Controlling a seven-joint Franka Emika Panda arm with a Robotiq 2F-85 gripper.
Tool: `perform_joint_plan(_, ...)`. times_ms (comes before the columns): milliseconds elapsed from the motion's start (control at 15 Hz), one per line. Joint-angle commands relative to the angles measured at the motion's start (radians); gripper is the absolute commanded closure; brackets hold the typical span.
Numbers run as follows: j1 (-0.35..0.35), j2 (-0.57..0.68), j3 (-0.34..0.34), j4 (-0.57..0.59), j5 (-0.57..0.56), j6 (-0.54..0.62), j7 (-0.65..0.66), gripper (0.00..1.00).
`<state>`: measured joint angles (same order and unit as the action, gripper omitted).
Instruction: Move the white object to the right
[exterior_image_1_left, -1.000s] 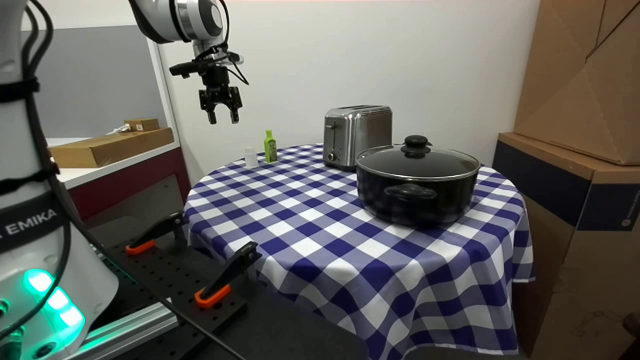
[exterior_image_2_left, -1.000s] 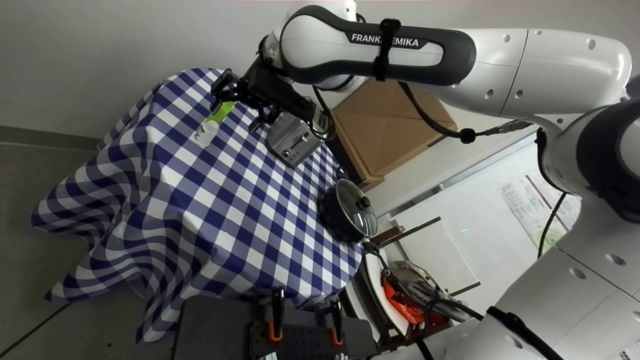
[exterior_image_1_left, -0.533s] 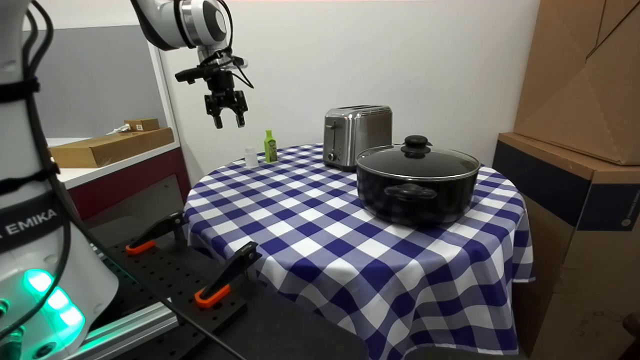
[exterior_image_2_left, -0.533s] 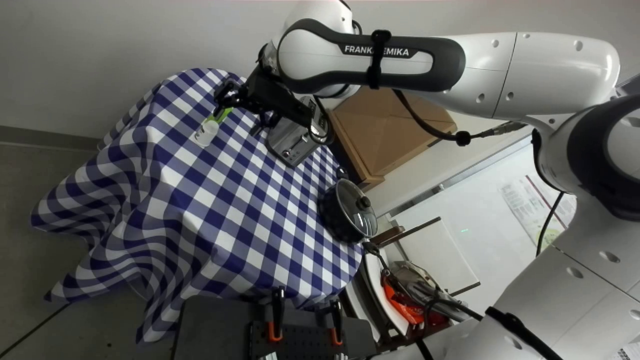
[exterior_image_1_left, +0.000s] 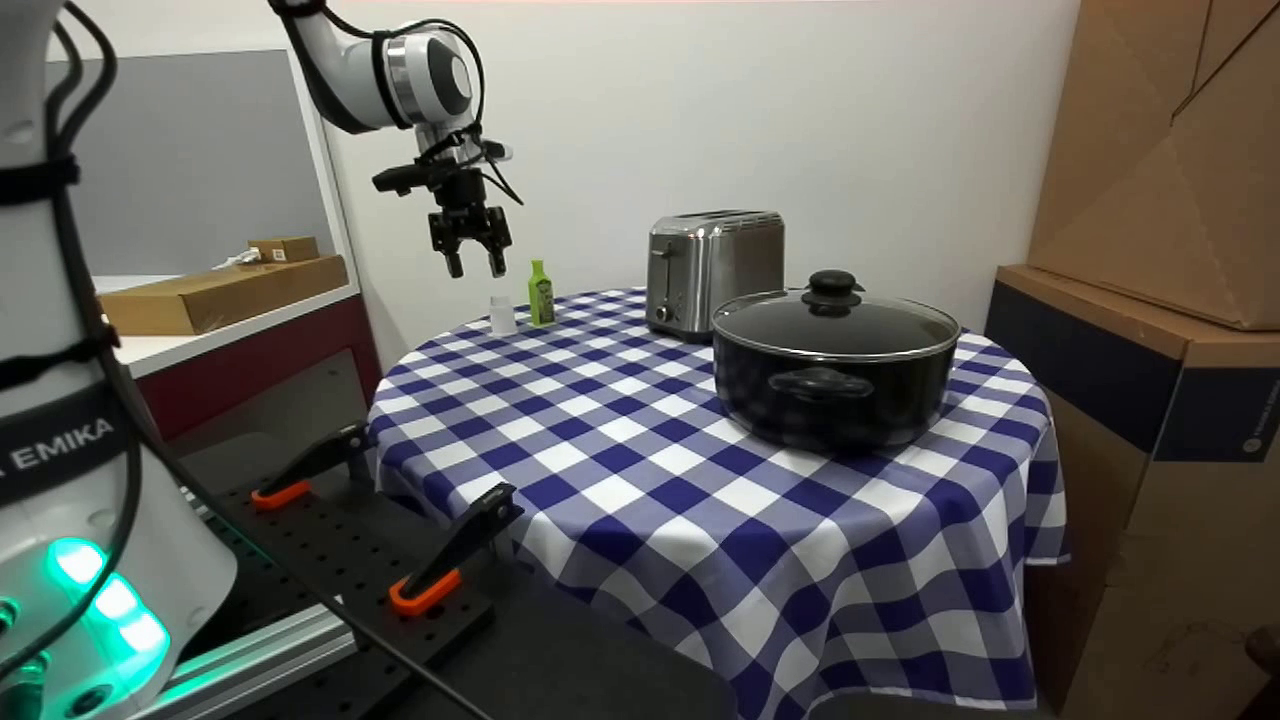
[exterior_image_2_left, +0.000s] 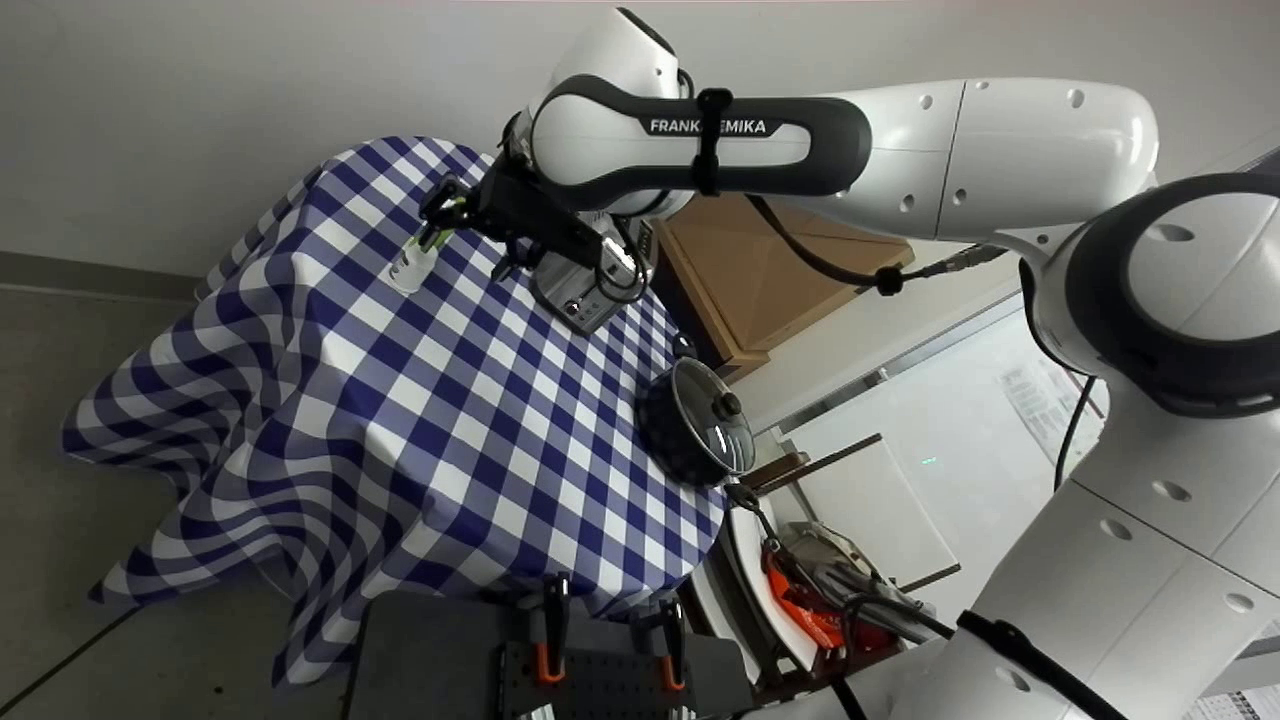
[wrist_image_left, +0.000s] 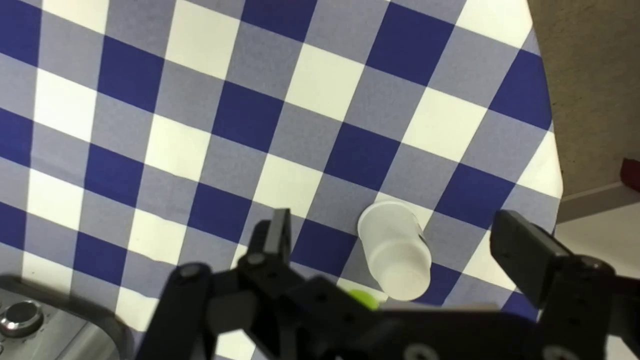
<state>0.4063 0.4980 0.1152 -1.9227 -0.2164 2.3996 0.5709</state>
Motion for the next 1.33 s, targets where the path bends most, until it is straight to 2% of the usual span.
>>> perform_joint_plan(0,0.025,0.079,-0.02,0.074,0.014,0.013,0.019,0.0)
perform_joint_plan(600,0.065,0.19,-0.046,0.174,0.016,0.031,0.048,0.0)
perform_joint_plan(1267,0.098,0.244,-0.093,0.228,0.009,0.058,0.114,0.0)
